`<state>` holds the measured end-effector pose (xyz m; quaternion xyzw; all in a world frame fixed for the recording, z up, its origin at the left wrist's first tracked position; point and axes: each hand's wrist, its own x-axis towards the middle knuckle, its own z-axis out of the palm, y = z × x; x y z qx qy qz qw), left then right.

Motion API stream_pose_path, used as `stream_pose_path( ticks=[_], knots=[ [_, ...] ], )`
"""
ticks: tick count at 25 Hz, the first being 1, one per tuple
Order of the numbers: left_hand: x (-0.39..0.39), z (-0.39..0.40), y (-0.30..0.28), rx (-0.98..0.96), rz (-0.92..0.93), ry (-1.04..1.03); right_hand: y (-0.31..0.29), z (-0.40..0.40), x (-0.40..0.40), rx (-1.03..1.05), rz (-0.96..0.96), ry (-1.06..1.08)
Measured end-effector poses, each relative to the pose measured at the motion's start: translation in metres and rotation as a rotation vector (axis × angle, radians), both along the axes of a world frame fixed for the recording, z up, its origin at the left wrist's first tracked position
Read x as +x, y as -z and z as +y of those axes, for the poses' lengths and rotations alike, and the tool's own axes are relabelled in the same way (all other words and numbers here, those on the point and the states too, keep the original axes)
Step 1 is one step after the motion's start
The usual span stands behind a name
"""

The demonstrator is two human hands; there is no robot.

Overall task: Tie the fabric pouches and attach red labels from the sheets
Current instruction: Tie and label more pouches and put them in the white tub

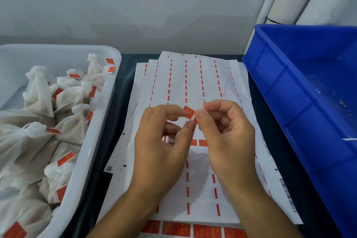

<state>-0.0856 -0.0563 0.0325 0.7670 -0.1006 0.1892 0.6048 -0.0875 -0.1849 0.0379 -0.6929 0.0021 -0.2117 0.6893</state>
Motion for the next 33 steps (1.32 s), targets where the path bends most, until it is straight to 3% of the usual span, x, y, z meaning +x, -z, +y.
stream_pose_path(
  ticks=[12,15,19,25,33],
  knots=[
    [0.001,0.0,0.001,0.078,0.007,-0.083,0.0,0.001,0.0,-0.022,0.0,0.012],
    [0.001,-0.001,0.0,0.092,0.001,-0.098,0.0,0.0,0.0,-0.122,-0.035,0.005],
    [0.002,-0.001,-0.001,0.016,0.085,-0.094,-0.002,-0.007,0.004,-0.22,-0.005,-0.034],
    [0.003,0.001,-0.001,-0.067,0.154,-0.038,-0.004,-0.012,0.005,-0.192,0.076,-0.223],
    [0.0,-0.001,-0.004,-0.052,0.169,0.028,-0.007,-0.013,0.004,-0.198,0.02,-0.168]
  ],
)
